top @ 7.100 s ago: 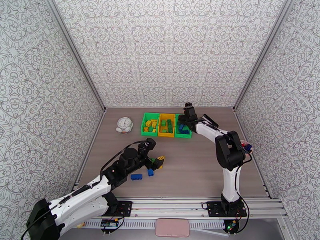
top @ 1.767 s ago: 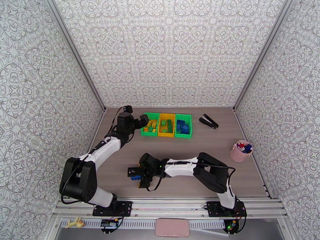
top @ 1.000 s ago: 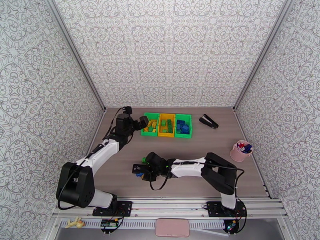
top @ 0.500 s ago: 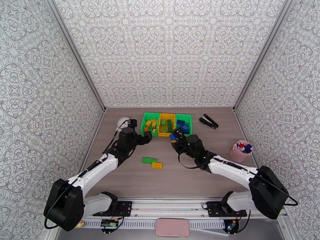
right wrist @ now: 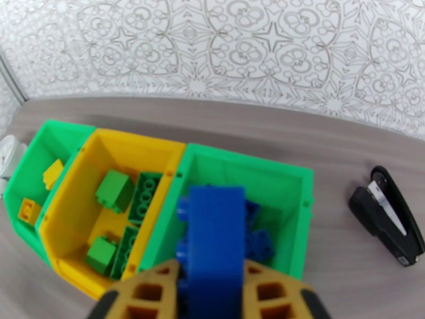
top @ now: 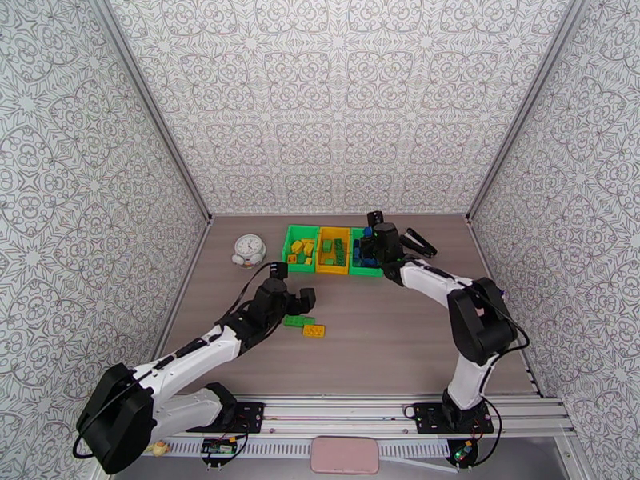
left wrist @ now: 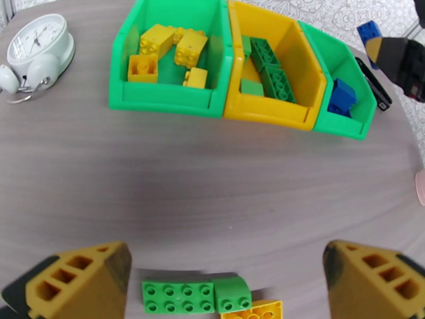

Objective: Sort the legos into containers by color

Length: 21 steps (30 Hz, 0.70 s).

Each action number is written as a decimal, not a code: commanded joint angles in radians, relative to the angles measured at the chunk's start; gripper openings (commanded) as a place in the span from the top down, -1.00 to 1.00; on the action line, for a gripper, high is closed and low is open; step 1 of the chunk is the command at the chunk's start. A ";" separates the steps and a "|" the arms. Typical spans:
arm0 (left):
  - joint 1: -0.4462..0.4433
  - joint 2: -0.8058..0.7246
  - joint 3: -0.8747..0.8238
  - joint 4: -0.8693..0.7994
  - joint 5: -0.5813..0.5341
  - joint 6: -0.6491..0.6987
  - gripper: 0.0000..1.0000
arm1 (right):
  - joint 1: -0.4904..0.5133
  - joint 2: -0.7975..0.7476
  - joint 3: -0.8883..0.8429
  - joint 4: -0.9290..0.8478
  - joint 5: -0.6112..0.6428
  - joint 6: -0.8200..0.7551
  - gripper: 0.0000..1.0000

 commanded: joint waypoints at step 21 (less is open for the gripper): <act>-0.215 0.080 0.032 -0.276 -0.099 -0.154 -0.99 | -0.022 -0.061 -0.003 -0.102 0.005 0.130 -0.54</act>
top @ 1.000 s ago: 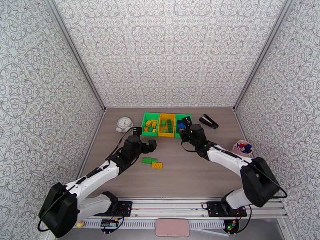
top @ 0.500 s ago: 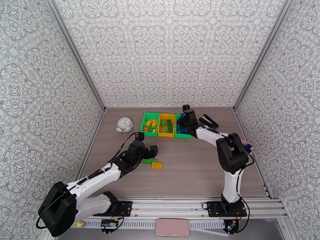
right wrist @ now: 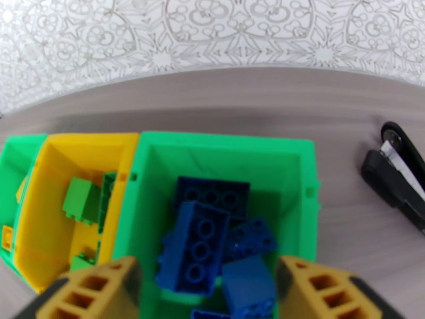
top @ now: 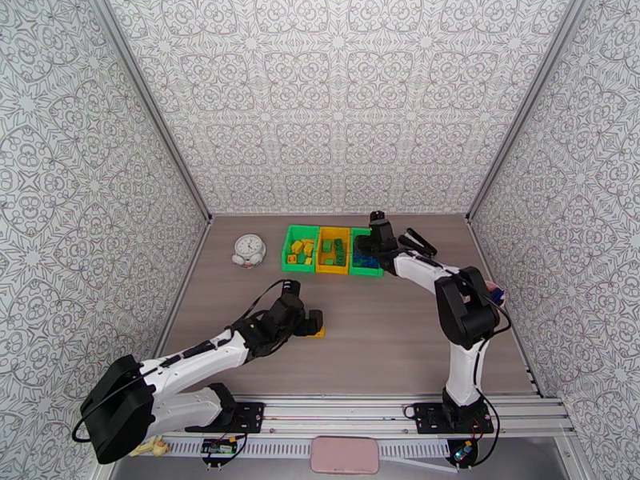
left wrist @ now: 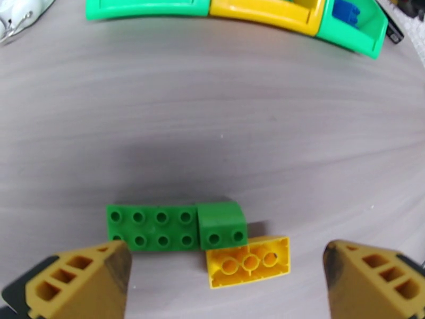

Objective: Sort the legos into containers by color

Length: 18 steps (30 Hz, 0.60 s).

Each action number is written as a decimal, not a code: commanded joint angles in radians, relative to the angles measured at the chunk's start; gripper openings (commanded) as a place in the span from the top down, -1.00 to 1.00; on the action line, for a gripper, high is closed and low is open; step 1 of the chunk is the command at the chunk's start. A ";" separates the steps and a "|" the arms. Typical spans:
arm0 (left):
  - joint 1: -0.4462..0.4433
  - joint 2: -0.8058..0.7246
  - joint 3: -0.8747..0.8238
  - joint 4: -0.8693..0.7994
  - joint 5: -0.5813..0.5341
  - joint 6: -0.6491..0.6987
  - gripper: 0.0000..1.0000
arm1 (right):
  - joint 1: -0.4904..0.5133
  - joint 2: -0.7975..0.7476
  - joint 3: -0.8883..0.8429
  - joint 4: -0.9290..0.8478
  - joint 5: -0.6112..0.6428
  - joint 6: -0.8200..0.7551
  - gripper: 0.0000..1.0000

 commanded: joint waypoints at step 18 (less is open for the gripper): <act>-0.128 0.269 0.214 -0.259 -0.049 -0.066 -0.99 | -0.005 -0.351 -0.377 0.092 0.011 0.062 -0.61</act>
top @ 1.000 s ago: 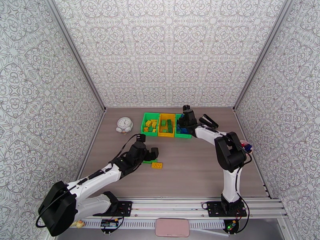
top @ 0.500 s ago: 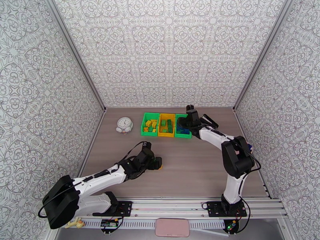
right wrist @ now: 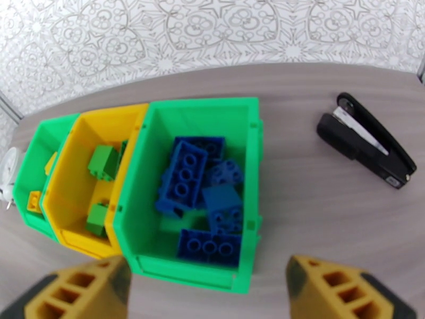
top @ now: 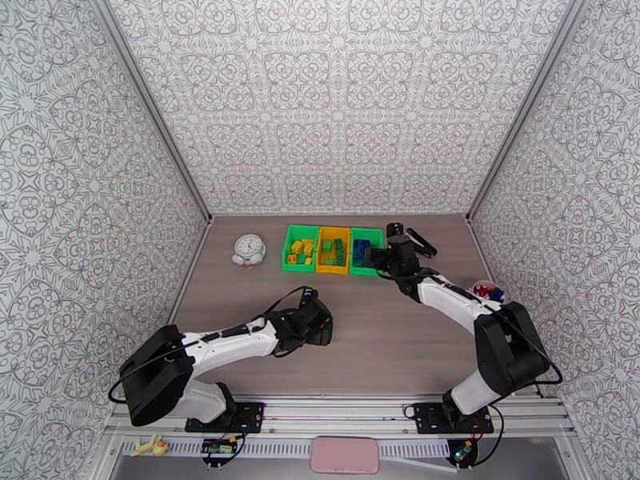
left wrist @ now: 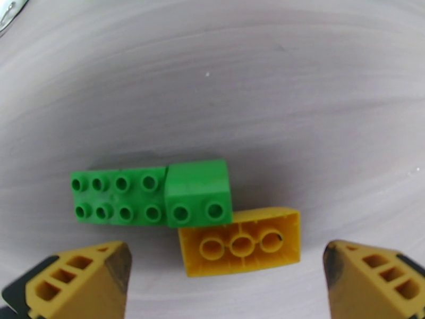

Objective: Sort the legos into containers by color

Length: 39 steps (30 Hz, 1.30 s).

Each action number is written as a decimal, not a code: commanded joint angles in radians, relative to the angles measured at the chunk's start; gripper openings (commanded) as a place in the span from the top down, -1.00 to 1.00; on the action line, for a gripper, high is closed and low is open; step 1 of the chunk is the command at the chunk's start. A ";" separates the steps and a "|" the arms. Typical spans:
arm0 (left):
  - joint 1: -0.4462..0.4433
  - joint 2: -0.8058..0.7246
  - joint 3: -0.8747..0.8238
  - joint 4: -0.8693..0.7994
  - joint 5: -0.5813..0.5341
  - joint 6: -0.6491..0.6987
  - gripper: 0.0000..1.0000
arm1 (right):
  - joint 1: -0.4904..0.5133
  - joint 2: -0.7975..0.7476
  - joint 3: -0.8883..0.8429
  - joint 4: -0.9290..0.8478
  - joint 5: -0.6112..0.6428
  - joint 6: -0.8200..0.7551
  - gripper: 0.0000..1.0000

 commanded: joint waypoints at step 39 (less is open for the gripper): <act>-0.029 -0.041 0.040 0.054 -0.137 0.051 -0.13 | -0.002 -0.112 -0.177 0.070 -0.113 0.041 -0.62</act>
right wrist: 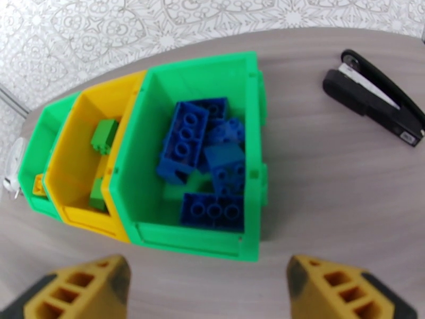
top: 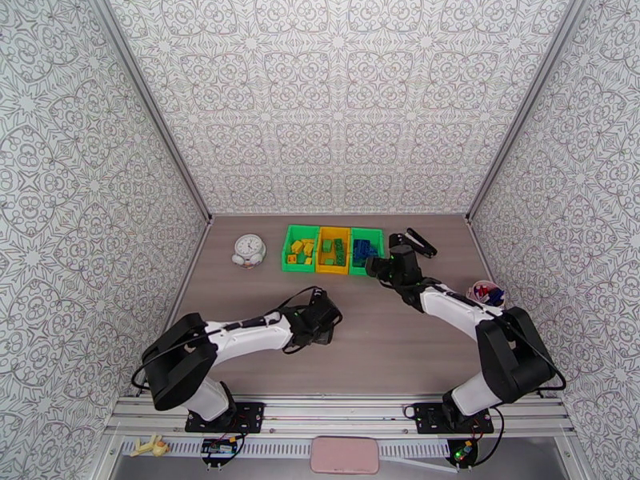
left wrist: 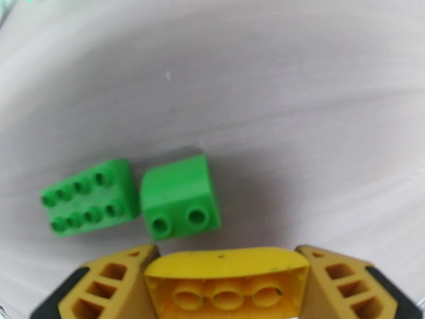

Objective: Sort the legos into containers by color

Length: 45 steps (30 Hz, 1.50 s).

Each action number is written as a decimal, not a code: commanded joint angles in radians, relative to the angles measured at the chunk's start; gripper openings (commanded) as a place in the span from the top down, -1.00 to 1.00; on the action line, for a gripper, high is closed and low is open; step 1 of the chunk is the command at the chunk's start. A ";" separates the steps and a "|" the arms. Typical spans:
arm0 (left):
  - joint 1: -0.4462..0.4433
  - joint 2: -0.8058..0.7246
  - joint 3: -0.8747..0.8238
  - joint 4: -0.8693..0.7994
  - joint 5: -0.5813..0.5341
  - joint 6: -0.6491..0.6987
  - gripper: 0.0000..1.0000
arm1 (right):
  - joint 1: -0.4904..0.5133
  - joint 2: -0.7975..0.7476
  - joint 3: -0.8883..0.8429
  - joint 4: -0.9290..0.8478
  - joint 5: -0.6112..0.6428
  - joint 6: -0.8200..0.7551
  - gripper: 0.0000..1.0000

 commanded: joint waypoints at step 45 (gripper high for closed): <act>0.616 0.608 0.805 0.269 0.255 0.283 -0.64 | 0.242 -0.047 0.023 -0.082 -0.233 -0.336 -0.74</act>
